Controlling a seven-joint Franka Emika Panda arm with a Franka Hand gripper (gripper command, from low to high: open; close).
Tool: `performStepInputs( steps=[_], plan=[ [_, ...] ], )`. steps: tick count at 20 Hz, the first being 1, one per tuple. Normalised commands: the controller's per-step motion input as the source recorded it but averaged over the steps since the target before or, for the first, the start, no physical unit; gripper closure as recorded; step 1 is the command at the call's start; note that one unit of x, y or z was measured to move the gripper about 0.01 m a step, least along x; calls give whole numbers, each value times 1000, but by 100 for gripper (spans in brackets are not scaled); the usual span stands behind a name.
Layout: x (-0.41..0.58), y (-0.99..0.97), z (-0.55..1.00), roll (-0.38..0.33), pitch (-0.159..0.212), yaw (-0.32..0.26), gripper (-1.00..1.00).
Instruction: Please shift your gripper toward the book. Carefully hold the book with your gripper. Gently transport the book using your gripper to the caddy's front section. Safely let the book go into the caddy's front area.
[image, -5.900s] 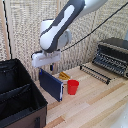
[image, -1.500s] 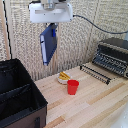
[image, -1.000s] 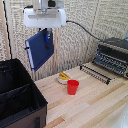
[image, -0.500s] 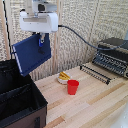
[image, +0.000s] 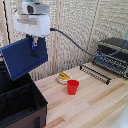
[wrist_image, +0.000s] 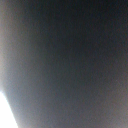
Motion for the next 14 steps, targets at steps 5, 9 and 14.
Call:
performStepInputs(
  steps=[5, 9, 14],
  plan=[
    [-327, 633, 194, -13, 0, -111, 100],
    [-337, 661, 129, -30, 0, -102, 100],
    [-151, 740, -41, -36, 0, -125, 100]
  ],
)
